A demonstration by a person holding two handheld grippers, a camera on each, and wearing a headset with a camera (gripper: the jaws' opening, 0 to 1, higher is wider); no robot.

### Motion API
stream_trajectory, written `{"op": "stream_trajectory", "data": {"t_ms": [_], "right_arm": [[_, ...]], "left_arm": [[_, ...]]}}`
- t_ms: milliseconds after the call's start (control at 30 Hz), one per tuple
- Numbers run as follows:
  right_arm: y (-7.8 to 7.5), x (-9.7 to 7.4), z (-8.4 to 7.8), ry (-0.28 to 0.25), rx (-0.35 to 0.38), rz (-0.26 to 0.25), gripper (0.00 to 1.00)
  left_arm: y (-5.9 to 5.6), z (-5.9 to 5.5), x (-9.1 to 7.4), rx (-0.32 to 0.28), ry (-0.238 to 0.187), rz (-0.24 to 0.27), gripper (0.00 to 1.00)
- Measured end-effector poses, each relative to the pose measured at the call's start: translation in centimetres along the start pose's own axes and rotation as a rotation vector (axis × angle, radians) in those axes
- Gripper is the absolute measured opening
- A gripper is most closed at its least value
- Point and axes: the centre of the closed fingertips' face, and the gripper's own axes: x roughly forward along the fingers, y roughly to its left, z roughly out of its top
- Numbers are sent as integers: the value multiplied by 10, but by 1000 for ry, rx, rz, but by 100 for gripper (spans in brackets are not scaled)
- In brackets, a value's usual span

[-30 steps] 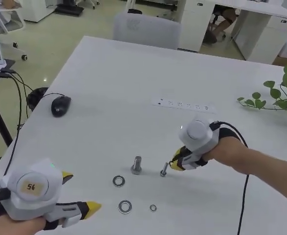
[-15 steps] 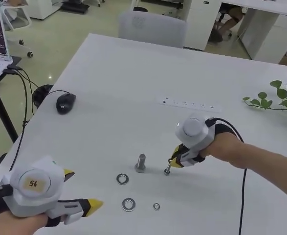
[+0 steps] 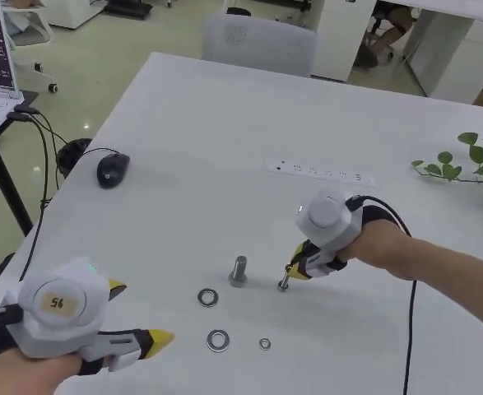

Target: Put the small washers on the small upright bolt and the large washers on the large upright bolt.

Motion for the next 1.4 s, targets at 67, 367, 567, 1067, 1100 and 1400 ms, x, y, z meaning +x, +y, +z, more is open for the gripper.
{"op": "stream_trajectory", "data": {"t_ms": [67, 367, 567, 1067, 1100, 1400], "right_arm": [[0, 0, 0, 3, -1, 0, 14], [-1, 6, -3, 10, 2, 7, 14], [1, 12, -4, 23, 2, 15, 14], [4, 40, -16, 55, 5, 38, 14], [4, 42, -18, 57, 7, 40, 14], [5, 48, -19, 61, 9, 38, 14]], "left_arm": [[0, 0, 0, 0, 0, 0, 63], [1, -1, -1, -2, 2, 3, 63], [2, -3, -2, -6, 6, 6, 63], [4, -6, -3, -14, 10, 11, 63], [4, -7, -3, -15, 11, 12, 63], [5, -10, -5, -18, 18, 15, 63]]}}
